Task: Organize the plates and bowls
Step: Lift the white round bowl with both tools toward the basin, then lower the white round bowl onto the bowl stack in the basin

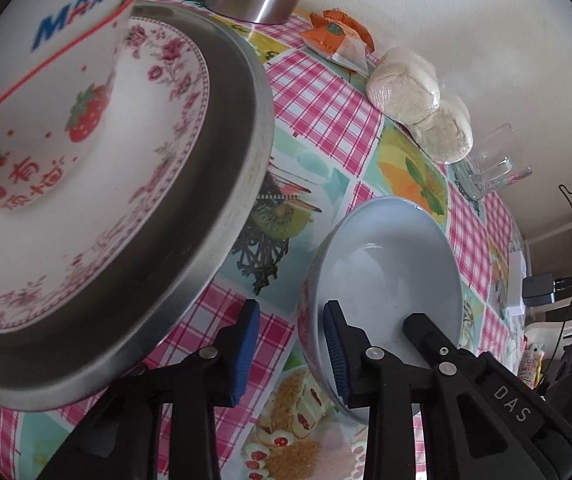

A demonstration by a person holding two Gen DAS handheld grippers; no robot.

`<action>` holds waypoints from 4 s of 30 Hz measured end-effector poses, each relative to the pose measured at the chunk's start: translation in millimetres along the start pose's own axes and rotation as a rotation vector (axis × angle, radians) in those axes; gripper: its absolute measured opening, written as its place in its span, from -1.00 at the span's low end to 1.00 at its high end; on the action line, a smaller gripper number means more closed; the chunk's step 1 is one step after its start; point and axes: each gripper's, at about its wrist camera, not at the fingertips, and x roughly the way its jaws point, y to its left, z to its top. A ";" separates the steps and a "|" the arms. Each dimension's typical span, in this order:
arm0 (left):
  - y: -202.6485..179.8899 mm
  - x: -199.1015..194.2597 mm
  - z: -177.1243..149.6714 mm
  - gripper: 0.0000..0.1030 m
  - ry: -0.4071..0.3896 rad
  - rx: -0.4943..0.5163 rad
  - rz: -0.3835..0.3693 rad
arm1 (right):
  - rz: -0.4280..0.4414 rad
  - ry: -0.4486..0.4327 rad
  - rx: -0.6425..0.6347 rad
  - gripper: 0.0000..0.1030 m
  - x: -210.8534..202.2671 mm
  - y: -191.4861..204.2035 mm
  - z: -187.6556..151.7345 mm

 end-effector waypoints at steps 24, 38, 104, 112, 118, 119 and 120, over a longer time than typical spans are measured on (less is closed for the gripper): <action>-23.4 -11.0 5.0 -0.44 -0.005 0.133 -0.053 | -0.021 -0.002 -0.025 -0.80 -7.0 10.3 -0.1; -35.6 -86.2 20.3 -0.44 -0.090 0.210 -0.163 | -0.038 -0.140 -0.085 -0.79 -76.6 55.9 1.3; 130.9 -176.7 111.2 -0.43 -0.150 0.036 -0.072 | 0.033 -0.074 -0.306 -0.59 -32.4 229.3 -51.0; 137.6 -180.4 112.8 -0.43 -0.168 0.003 -0.079 | 0.042 -0.119 -0.295 -0.59 -43.2 223.8 -46.7; 140.2 -184.0 113.4 -0.38 -0.173 -0.008 -0.079 | 0.046 -0.108 -0.284 -0.70 -38.3 219.6 -47.0; 139.8 -184.5 113.3 -0.36 -0.171 -0.007 -0.077 | 0.042 -0.105 -0.288 -0.69 -37.8 219.8 -47.9; 139.5 -185.4 113.1 -0.25 -0.172 -0.007 -0.078 | 0.040 -0.101 -0.290 -0.69 -37.4 220.4 -48.2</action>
